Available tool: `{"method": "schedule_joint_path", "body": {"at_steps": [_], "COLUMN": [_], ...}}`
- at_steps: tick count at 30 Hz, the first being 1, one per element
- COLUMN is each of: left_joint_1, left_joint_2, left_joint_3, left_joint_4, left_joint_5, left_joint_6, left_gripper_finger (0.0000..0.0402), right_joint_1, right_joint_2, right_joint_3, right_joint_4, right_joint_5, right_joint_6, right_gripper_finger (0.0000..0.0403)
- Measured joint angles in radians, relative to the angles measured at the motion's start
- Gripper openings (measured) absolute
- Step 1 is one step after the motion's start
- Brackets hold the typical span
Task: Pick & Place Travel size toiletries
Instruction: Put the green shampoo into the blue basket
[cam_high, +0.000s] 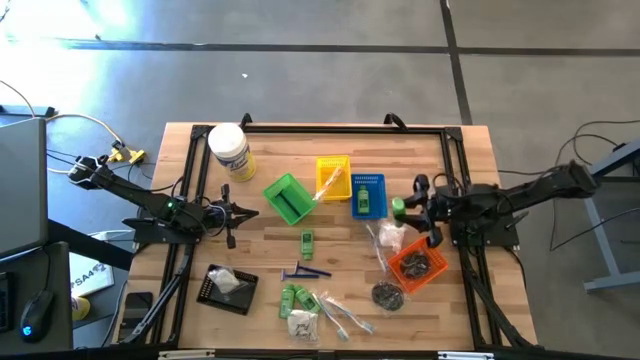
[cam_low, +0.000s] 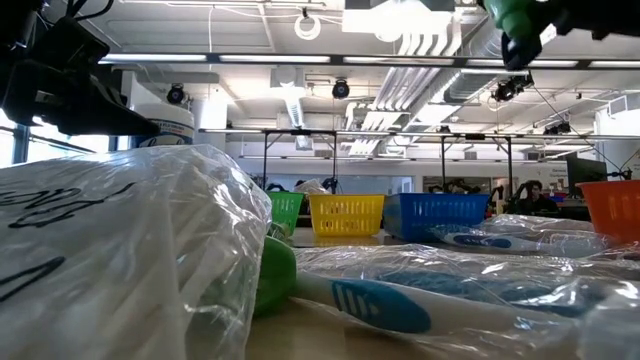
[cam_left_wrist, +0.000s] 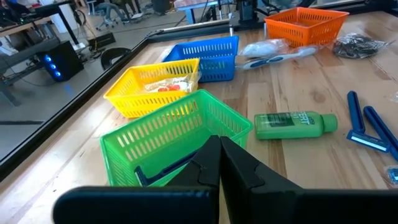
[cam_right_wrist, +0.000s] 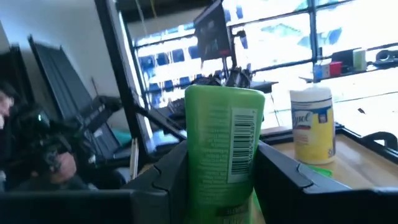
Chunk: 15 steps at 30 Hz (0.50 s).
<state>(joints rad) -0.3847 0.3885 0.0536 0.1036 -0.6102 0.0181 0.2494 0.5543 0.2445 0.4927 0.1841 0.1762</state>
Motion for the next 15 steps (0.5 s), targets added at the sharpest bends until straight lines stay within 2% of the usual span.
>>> {"method": "schedule_joint_path", "body": {"at_steps": [9,15], "left_joint_1": [0.000,0.000], "left_joint_2": [0.000,0.000], "left_joint_3": [0.000,0.000], "left_joint_4": [0.003,0.003], "left_joint_5": [0.000,0.002], "left_joint_6": [0.000,-0.004], "left_gripper_finger": [0.0000,0.0000], "right_joint_1": [-0.022,-0.023], "right_joint_2": [-0.076,-0.095], "right_joint_3": [-0.144,-0.203], "right_joint_4": [0.073,0.107], "right_joint_5": [0.002,0.051], "right_joint_6": [0.023,0.004], "right_gripper_finger": [0.0138,0.0142]}}
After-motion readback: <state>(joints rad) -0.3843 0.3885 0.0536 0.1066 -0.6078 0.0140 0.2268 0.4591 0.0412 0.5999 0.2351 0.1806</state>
